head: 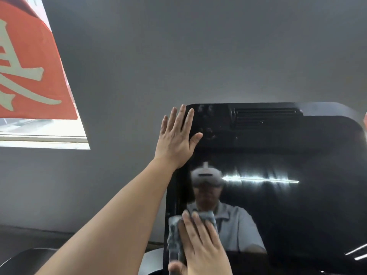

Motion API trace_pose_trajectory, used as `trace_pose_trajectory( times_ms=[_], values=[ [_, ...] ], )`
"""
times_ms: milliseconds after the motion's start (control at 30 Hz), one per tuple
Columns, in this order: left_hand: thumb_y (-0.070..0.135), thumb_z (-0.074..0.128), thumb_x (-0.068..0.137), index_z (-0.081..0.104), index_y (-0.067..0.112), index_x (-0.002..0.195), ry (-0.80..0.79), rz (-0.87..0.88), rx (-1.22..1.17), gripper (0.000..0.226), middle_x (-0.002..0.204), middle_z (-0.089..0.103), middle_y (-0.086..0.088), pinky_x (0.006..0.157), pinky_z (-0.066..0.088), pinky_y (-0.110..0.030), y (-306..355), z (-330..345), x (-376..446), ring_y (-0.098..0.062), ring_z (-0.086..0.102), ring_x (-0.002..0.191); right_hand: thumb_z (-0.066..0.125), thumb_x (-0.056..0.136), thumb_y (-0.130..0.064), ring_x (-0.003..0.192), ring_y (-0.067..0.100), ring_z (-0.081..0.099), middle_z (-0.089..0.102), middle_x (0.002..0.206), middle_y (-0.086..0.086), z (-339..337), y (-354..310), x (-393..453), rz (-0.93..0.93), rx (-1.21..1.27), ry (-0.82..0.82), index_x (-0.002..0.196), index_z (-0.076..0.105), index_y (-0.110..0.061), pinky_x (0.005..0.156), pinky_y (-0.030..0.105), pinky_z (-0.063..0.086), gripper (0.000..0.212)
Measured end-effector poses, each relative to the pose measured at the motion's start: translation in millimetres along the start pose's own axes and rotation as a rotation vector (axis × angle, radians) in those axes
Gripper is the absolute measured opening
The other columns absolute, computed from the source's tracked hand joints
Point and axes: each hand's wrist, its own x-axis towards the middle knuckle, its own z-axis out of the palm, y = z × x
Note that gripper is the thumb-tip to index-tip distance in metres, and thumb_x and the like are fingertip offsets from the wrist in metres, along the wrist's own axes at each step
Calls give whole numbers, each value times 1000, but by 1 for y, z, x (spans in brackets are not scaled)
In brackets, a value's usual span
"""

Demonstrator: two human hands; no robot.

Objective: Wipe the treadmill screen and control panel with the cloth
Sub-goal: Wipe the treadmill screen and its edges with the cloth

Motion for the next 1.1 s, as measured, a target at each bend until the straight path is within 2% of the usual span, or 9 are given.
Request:
trace_pose_trajectory(
  times_ms=[100, 300, 433, 667, 767, 867, 967, 1033, 1100],
  values=[
    [67, 7, 97, -8, 27, 161, -54, -1, -88, 77, 169, -17, 2, 125, -11, -39, -2, -4, 3, -18, -23, 153, 21, 97, -72, 153, 27, 19, 27, 164, 11, -27, 27, 46, 66, -22, 45, 154, 34, -7, 122, 44, 9, 87],
    [78, 1, 91, -13, 26, 160, -130, -7, -11, 88, 167, -22, 6, 125, -12, -41, -5, -22, -3, -17, -28, 151, 9, 101, -70, 155, 27, 4, 11, 166, 12, -49, 39, 107, 94, 17, 69, 158, 16, -6, 122, 46, 7, 86],
    [83, -3, 87, -7, 24, 161, -66, 28, -7, 95, 168, -15, 4, 126, -7, -39, -11, -28, -29, -15, -22, 153, -15, 95, -56, 149, 21, -30, -22, 165, 7, -74, 62, 151, 44, -47, 70, 157, -16, -12, 121, 42, -17, 76],
    [88, 4, 87, -2, 25, 161, 3, -49, -144, 98, 170, -5, 4, 127, -4, -37, -11, -26, -67, -10, -18, 154, 6, 102, -56, 143, 16, -38, -29, 162, 4, -89, 88, 168, -53, -116, -2, 156, -17, -13, 117, 37, -25, 73],
    [88, 4, 87, -8, 26, 158, -4, -80, -170, 95, 168, -13, 6, 127, -5, -37, 1, -17, -81, -8, -21, 152, -10, 94, -70, 141, 16, -43, -38, 157, 3, -93, 107, 162, 39, -140, -14, 152, -26, -14, 116, 39, -27, 81],
    [86, 11, 91, -7, 21, 160, -12, -39, -151, 97, 168, -14, 4, 125, 0, -40, 13, -8, -90, -13, -18, 154, -4, 95, -74, 153, 23, -19, -14, 166, 12, -84, 116, 150, 198, -153, 99, 157, -3, -7, 123, 46, -9, 91],
    [82, 32, 93, 8, 12, 162, 29, 75, -120, 101, 171, 4, -5, 123, 9, -43, 15, -5, -97, -22, 0, 157, 8, 101, -69, 155, 30, -3, 2, 166, 19, -78, 106, 158, 216, -87, 149, 157, 11, -1, 123, 49, 5, 88],
    [81, 39, 92, 13, 9, 161, 69, 119, -95, 103, 170, 10, -8, 123, 12, -44, 10, -5, -100, -26, 7, 157, 9, 103, -61, 154, 28, -14, -9, 166, 16, -84, 98, 178, 80, -107, 117, 158, 6, -2, 123, 47, -4, 81],
    [80, 40, 92, 14, 8, 161, 92, 119, -55, 103, 170, 11, -9, 123, 13, -44, 5, -1, -104, -27, 8, 157, 7, 102, -58, 145, 22, -37, -35, 159, 9, -91, 97, 193, -73, -149, 52, 156, -15, -6, 120, 42, -20, 78]
  ],
)
